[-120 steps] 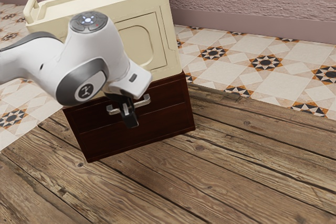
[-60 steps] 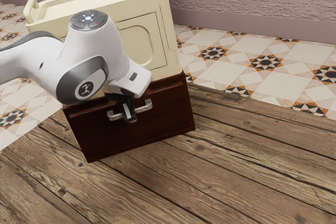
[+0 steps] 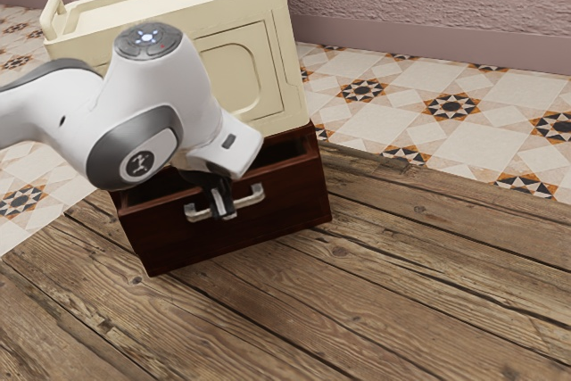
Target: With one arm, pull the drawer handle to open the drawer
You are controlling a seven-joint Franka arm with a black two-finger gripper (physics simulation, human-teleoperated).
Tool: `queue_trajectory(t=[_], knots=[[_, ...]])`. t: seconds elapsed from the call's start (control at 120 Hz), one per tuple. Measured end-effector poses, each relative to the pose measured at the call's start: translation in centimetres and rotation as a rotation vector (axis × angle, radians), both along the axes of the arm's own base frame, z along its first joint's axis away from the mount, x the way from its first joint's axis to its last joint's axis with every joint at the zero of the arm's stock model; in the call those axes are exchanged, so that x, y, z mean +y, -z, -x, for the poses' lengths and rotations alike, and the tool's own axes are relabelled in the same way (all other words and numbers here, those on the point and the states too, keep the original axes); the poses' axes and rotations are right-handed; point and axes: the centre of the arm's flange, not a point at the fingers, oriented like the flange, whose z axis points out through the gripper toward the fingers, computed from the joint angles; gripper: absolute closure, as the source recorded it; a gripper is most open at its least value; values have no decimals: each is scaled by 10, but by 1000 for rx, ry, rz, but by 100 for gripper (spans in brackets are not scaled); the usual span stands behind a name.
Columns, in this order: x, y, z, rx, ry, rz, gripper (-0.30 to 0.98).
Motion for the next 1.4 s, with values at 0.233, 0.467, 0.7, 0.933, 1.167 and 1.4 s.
queue_trajectory(t=[0.233,0.467,0.7,0.933,1.167,1.4], knots=[[-6,-5,16,-10,2,13,79],[-15,-6,21,1,1,29,79],[-29,-3,28,16,12,38,79],[-40,-5,40,23,19,44,79],[-54,-6,46,28,30,41,79],[-67,-8,57,26,42,36,79]])
